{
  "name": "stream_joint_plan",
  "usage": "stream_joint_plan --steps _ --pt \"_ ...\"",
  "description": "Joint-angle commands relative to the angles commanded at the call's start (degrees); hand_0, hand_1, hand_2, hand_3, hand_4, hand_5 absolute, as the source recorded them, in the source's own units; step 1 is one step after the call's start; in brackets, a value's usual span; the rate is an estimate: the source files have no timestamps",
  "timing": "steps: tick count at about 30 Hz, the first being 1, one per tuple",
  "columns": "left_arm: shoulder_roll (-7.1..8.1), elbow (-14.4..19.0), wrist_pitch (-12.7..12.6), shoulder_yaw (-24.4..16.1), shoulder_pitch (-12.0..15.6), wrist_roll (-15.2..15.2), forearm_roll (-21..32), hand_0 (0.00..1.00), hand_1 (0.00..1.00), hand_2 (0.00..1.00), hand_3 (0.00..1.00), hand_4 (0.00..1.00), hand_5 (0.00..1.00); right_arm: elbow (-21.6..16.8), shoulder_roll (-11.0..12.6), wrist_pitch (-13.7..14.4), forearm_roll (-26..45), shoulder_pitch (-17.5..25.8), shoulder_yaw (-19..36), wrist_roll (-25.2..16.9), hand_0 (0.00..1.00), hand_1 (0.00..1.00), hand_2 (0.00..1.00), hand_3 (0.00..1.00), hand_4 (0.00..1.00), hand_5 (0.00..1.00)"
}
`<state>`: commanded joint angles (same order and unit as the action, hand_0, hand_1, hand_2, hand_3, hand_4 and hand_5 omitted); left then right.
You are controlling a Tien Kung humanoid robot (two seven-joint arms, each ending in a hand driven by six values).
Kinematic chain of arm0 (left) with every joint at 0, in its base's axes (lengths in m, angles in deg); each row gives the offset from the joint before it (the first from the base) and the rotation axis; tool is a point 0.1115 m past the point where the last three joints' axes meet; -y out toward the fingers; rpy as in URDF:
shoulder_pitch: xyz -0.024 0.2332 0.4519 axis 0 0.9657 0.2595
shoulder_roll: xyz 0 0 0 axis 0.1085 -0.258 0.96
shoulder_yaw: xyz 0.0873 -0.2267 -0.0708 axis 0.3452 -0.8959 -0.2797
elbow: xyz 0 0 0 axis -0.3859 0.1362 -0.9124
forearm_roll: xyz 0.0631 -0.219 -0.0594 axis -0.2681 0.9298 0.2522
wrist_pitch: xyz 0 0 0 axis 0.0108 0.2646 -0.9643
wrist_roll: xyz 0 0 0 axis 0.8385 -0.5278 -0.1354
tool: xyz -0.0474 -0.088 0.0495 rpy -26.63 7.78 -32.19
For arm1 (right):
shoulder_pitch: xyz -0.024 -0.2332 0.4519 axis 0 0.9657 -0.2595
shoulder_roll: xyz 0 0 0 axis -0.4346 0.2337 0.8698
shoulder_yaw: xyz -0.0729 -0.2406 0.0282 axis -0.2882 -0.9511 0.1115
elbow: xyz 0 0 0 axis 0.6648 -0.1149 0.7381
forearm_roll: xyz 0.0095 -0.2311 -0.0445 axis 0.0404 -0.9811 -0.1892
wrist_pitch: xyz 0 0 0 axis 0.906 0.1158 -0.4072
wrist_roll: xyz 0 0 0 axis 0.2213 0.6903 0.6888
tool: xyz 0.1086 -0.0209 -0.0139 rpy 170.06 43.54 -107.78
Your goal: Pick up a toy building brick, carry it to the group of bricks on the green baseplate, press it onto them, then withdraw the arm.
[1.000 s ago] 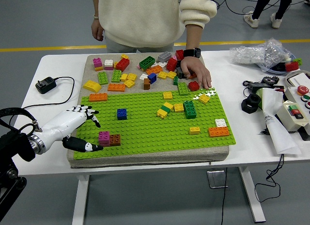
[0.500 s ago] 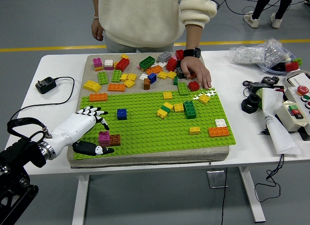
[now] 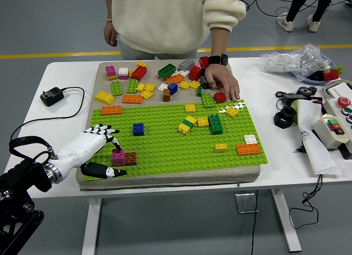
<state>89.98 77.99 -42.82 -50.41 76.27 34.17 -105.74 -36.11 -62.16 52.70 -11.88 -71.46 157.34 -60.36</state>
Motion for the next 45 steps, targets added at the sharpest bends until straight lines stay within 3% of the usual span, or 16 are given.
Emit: stream_joint_plan --steps 13,45 --pt "0.27 -0.69 0.18 -0.24 0.47 -0.03 0.00 0.998 0.998 0.903 0.595 0.998 0.596 0.00 -0.01 -0.04 -0.25 0.06 0.00 0.03 0.761 0.676 0.718 0.737 0.998 0.683" --pt "-0.79 -1.90 0.18 0.96 0.61 0.25 0.00 0.998 0.998 0.889 0.594 0.998 0.580 0.00 0.02 -0.10 -0.26 0.05 -0.06 0.04 0.761 0.676 0.718 0.737 0.998 0.683"
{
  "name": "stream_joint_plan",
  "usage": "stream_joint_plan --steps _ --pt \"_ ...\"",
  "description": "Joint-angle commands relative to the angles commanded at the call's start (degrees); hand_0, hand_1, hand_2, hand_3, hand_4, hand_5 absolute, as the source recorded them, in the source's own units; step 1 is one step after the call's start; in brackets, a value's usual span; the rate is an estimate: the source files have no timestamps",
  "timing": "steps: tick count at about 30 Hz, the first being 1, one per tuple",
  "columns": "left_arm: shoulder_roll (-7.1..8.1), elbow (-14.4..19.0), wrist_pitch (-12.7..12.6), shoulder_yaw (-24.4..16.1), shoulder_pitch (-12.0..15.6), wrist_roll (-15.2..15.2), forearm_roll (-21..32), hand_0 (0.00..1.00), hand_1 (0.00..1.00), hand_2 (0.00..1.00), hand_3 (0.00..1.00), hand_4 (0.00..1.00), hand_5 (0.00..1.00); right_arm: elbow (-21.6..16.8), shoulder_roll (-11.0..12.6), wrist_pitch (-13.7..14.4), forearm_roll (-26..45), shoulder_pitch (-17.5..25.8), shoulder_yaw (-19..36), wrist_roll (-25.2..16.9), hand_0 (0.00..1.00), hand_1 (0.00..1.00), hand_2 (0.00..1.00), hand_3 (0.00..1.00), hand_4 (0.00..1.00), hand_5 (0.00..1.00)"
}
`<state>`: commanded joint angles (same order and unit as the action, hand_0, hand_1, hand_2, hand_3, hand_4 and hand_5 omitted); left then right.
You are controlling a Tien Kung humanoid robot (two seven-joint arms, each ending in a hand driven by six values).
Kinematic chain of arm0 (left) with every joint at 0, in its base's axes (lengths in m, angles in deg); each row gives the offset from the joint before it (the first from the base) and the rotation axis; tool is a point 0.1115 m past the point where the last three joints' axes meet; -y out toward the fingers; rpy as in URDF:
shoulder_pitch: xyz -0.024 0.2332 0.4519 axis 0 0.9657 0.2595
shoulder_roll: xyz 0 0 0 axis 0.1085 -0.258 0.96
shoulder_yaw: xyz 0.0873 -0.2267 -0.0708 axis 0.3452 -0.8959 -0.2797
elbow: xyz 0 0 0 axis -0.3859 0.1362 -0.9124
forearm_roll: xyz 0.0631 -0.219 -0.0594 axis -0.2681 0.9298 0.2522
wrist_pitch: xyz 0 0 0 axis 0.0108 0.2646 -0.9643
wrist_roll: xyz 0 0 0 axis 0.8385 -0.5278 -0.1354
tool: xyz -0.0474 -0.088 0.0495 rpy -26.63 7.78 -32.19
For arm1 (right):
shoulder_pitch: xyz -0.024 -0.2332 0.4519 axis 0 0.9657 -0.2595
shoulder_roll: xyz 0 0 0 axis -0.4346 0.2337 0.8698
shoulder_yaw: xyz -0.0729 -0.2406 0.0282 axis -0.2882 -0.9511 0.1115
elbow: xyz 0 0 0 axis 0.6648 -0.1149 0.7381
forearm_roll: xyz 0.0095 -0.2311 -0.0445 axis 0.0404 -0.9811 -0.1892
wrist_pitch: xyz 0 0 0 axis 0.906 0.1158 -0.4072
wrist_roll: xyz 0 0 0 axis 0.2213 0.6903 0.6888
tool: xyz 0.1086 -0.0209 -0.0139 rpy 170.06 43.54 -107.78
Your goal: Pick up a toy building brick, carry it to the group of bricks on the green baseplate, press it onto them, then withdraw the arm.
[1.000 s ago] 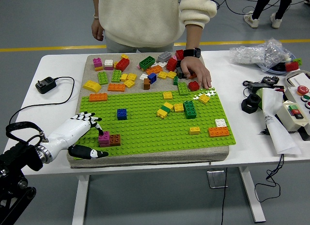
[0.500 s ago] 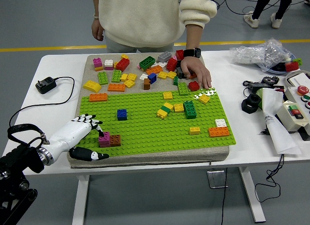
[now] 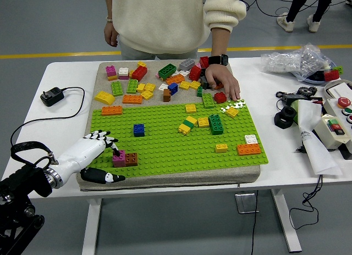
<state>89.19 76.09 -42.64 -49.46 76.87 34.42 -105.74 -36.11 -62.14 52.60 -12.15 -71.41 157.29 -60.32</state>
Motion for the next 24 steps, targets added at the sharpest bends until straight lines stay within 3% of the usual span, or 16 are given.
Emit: stream_joint_plan --steps 20,24 --pt "-0.46 -1.08 0.30 0.30 -0.42 0.17 0.00 0.998 0.998 0.879 0.590 0.998 0.570 0.00 0.07 -0.02 0.11 -0.12 0.04 -0.04 0.761 0.676 0.718 0.737 0.998 0.683" --pt "0.24 1.18 0.46 -1.09 -0.21 0.00 0.00 0.998 0.998 0.879 0.590 0.998 0.570 0.00 0.09 0.00 0.22 -0.09 0.08 -0.05 0.761 0.676 0.718 0.737 0.998 0.683"
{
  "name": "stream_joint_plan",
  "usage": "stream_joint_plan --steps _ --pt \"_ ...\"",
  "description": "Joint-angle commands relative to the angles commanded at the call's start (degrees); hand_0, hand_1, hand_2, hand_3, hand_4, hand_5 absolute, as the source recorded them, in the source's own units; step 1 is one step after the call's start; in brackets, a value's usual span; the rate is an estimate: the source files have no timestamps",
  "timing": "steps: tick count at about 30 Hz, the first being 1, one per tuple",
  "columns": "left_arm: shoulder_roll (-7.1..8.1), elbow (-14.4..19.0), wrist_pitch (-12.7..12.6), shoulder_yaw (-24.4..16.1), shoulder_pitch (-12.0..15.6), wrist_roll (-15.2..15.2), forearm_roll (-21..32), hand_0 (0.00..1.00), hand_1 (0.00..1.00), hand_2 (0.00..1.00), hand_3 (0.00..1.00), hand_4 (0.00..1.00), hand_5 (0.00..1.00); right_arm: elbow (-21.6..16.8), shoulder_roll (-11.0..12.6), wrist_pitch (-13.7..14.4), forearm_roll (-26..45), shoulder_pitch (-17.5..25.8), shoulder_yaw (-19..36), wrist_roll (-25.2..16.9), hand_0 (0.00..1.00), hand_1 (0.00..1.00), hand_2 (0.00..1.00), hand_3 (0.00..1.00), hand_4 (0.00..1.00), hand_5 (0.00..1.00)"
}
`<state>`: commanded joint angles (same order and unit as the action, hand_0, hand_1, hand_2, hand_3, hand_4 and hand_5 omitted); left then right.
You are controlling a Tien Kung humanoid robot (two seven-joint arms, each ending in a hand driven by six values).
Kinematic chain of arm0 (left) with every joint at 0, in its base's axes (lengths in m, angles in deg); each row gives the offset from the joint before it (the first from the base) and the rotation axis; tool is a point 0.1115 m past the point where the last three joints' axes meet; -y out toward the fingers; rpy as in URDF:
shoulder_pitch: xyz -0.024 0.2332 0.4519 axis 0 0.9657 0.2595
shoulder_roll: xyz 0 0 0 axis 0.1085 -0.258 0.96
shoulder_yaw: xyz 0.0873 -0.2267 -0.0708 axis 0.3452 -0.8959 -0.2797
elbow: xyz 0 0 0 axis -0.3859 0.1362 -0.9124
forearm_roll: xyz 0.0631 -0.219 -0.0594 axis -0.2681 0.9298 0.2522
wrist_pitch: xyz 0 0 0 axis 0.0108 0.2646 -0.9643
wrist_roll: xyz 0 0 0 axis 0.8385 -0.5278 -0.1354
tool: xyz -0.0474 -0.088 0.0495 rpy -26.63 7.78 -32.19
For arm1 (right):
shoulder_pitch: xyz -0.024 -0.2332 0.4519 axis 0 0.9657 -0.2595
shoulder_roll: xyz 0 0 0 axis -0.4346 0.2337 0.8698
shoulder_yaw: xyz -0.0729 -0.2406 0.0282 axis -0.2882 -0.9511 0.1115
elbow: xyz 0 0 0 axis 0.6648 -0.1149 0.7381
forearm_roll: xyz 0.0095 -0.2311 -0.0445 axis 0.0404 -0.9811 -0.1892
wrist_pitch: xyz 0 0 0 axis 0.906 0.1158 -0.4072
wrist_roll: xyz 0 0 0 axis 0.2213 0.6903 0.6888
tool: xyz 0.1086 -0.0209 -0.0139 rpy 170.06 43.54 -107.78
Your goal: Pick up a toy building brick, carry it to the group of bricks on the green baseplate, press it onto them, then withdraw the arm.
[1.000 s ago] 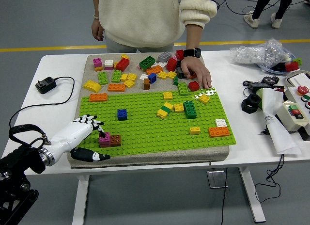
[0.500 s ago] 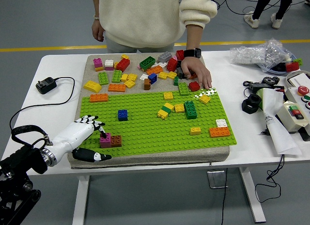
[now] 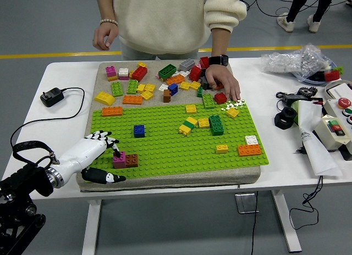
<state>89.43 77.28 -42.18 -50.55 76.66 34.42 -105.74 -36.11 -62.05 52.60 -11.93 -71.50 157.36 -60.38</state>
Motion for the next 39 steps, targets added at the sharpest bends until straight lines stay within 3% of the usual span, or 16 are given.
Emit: stream_joint_plan --steps 9,18,19,24,25,30,31,36,37,38,39 --pt "1.32 5.13 0.51 -3.08 0.23 0.16 1.49 0.998 0.998 0.836 0.592 0.998 0.563 0.00 -0.03 0.00 -0.05 0.05 0.08 -0.04 0.761 0.676 0.718 0.737 0.998 0.683" --pt "1.84 7.32 0.17 -4.35 -0.84 0.88 4.98 0.998 0.955 0.793 0.611 0.998 0.559 0.00 -0.03 -0.14 -0.58 0.03 0.05 0.02 0.761 0.676 0.718 0.737 0.998 0.683" --pt "1.84 7.40 0.10 -4.37 -1.04 0.95 5.24 0.887 0.803 0.691 0.667 0.998 0.374 0.00 -0.02 -0.15 -0.64 0.01 0.05 0.03 0.761 0.676 0.718 0.737 0.998 0.683" --pt "1.99 7.51 1.90 -5.01 -3.21 1.12 5.27 0.887 0.803 0.691 0.667 0.998 0.374 0.00 -0.04 -0.21 -1.08 -0.27 0.02 0.02 0.761 0.676 0.718 0.737 0.998 0.683" --pt "1.95 7.42 2.37 -5.07 -3.66 1.21 4.99 0.776 0.760 0.651 0.809 0.998 0.267 0.00 -0.04 -0.24 -1.16 -0.29 0.02 0.03 0.761 0.676 0.718 0.737 0.998 0.683" --pt "1.37 6.65 4.44 -5.03 -6.67 1.44 3.47 0.776 0.760 0.651 0.809 0.998 0.267 0.00 0.00 -0.40 -1.79 -0.43 0.00 0.06 0.761 0.676 0.718 0.737 0.998 0.683" --pt "1.21 6.42 4.50 -4.96 -7.16 1.43 3.22 0.731 0.700 0.577 0.788 0.914 0.134 0.00 0.02 -0.43 -1.91 -0.46 -0.02 0.06 0.761 0.676 0.718 0.737 0.998 0.683" --pt "0.29 5.16 4.11 -4.59 -8.64 1.46 2.20 0.731 0.700 0.577 0.788 0.914 0.134 0.00 0.07 -0.57 -2.26 -0.37 -0.16 0.10 0.761 0.676 0.718 0.737 0.998 0.683" --pt "-0.56 4.49 3.40 -4.34 -9.41 1.56 1.80 0.731 0.700 0.577 0.788 0.914 0.134 0.00 0.04 -0.61 -2.25 -0.20 -0.21 0.17 0.761 0.676 0.718 0.737 0.998 0.683" --pt "-0.86 4.27 3.17 -4.24 -9.67 1.59 1.60 0.707 0.659 0.514 0.711 0.762 0.005 0.00 0.01 -0.61 -2.18 -0.12 -0.24 0.18 0.761 0.676 0.718 0.737 0.998 0.683" --pt "-1.12 4.12 2.99 -4.16 -9.88 1.61 1.39 0.707 0.659 0.514 0.711 0.762 0.005 0.00 -0.02 -0.61 -2.06 -0.04 -0.27 0.19 0.761 0.676 0.718 0.737 0.998 0.683"
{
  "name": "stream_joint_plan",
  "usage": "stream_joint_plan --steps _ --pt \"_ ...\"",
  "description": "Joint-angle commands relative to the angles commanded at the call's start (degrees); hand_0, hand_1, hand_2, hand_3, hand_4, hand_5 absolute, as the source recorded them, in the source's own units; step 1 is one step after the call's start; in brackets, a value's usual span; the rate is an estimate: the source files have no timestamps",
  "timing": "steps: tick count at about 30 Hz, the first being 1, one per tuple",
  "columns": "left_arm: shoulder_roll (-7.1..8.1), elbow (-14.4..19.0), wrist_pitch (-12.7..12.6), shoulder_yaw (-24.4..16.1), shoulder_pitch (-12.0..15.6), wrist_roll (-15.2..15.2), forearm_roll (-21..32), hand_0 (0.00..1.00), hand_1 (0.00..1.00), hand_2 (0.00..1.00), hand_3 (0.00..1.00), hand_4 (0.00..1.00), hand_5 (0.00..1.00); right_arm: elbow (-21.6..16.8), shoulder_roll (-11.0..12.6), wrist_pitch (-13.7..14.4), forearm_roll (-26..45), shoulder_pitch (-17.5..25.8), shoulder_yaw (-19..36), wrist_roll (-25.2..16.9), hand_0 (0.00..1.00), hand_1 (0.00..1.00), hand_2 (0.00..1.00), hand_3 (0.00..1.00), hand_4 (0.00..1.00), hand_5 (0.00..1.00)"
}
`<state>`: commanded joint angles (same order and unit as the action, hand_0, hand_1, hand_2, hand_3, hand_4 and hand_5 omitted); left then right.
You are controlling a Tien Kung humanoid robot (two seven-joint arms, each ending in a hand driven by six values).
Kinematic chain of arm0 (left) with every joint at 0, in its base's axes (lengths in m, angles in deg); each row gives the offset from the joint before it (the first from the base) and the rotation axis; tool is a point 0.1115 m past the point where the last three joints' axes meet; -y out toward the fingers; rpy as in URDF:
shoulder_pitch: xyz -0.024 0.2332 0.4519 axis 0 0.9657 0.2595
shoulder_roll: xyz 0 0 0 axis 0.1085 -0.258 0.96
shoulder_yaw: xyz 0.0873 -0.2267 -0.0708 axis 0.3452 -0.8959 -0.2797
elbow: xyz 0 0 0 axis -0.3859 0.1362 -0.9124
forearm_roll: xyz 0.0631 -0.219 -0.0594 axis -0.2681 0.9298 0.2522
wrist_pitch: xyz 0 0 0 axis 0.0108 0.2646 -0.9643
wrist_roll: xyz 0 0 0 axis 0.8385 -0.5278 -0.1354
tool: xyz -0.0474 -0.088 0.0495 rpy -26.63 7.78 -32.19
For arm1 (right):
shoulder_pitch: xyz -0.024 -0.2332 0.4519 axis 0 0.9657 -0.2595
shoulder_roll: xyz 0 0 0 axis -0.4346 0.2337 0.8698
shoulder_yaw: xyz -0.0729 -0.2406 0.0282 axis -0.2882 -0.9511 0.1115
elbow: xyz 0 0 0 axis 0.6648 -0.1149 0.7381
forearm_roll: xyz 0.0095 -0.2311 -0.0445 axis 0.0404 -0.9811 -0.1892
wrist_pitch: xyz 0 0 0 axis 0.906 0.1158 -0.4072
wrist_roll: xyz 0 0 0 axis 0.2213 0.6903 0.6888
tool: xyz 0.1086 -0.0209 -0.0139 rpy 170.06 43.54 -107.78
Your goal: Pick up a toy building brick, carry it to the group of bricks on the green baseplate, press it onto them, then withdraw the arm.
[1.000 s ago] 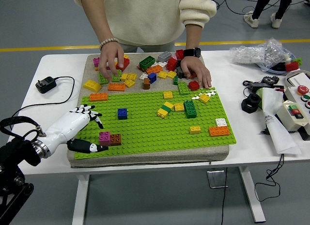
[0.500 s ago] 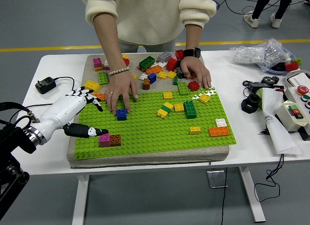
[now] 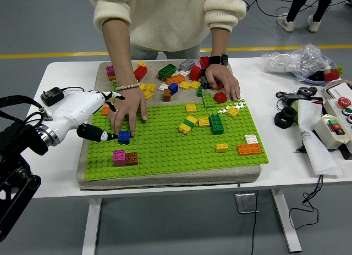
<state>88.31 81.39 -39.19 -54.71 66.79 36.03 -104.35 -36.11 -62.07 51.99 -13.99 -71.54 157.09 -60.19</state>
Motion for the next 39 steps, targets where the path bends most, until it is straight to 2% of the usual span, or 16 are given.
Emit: stream_joint_plan --steps 3,4,9,10,14,16,17,22,23,25,28,29,39 --pt "-0.39 -0.44 -0.35 0.05 -0.40 0.05 -0.24 0.707 0.659 0.514 0.711 0.762 0.005 0.00 -0.09 0.05 0.35 0.25 -0.10 0.02 0.761 0.676 0.718 0.737 0.998 0.683" --pt "-0.46 -0.53 -0.41 0.06 -0.48 0.06 -0.28 0.595 0.554 0.479 0.573 0.465 0.002 0.00 -0.10 0.07 0.43 0.30 -0.12 0.03 0.761 0.676 0.718 0.737 0.998 0.683" --pt "-0.34 -0.66 0.18 -1.66 -1.30 0.02 -0.43 0.595 0.554 0.479 0.573 0.465 0.002 0.00 -0.04 0.07 0.68 0.31 -0.22 0.08 0.761 0.676 0.718 0.737 0.998 0.683" --pt "-0.26 -0.67 0.50 -2.10 -1.48 -0.04 -0.49 0.602 0.551 0.475 0.569 0.425 0.002 0.00 -0.02 0.07 0.71 0.27 -0.22 0.08 0.761 0.676 0.718 0.737 0.998 0.683" --pt "-0.14 -1.17 2.09 -3.09 -2.36 -0.19 -0.70 0.602 0.551 0.475 0.569 0.425 0.002 0.00 -0.04 0.07 0.72 0.12 -0.21 0.03 0.761 0.676 0.718 0.737 0.998 0.683" --pt "-0.16 -2.15 3.27 -2.96 -3.20 -0.42 -0.20 0.602 0.551 0.475 0.569 0.425 0.002 0.00 -0.08 0.09 0.86 0.10 -0.22 0.00 0.761 0.676 0.718 0.737 0.998 0.683" --pt "-0.21 -2.70 3.83 -2.78 -3.58 -0.52 0.09 0.612 0.600 0.484 0.623 0.458 0.002 0.00 -0.10 0.10 0.88 0.11 -0.21 -0.01 0.761 0.676 0.718 0.737 0.998 0.683" --pt "-0.93 -6.43 6.90 -1.31 -5.43 -1.05 0.49 0.612 0.600 0.484 0.623 0.458 0.002 0.00 -0.08 0.19 1.12 0.08 -0.22 -0.06 0.761 0.676 0.718 0.737 0.998 0.683" --pt "-1.01 -6.79 7.16 -1.25 -5.56 -1.08 0.43 0.653 0.736 0.535 0.787 0.637 0.002 0.00 -0.07 0.21 1.15 0.08 -0.22 -0.06 0.761 0.676 0.718 0.737 0.998 0.683" --pt "-1.20 -7.97 8.34 -1.46 -5.93 -1.15 0.15 0.653 0.736 0.535 0.787 0.637 0.002 0.00 0.00 0.28 1.41 0.01 -0.28 -0.08 0.761 0.676 0.718 0.737 0.998 0.683" --pt "-1.21 -8.62 8.68 -1.68 -6.13 -1.17 0.01 0.653 0.736 0.535 0.787 0.637 0.002 0.00 0.06 0.27 1.39 -0.03 -0.29 -0.05 0.761 0.676 0.718 0.737 0.998 0.683" --pt "-1.22 -8.90 8.72 -1.76 -6.22 -1.18 -0.05 0.682 0.750 0.552 0.805 0.697 0.002 0.00 0.09 0.25 1.33 -0.03 -0.29 -0.03 0.761 0.676 0.718 0.737 0.998 0.683" --pt "-1.70 -10.14 8.06 -1.86 -6.86 -0.87 -1.39 0.692 0.753 0.555 0.805 0.711 0.002 0.00 0.11 0.30 1.54 -0.51 -0.36 -0.13 0.761 0.676 0.718 0.737 0.998 0.683"
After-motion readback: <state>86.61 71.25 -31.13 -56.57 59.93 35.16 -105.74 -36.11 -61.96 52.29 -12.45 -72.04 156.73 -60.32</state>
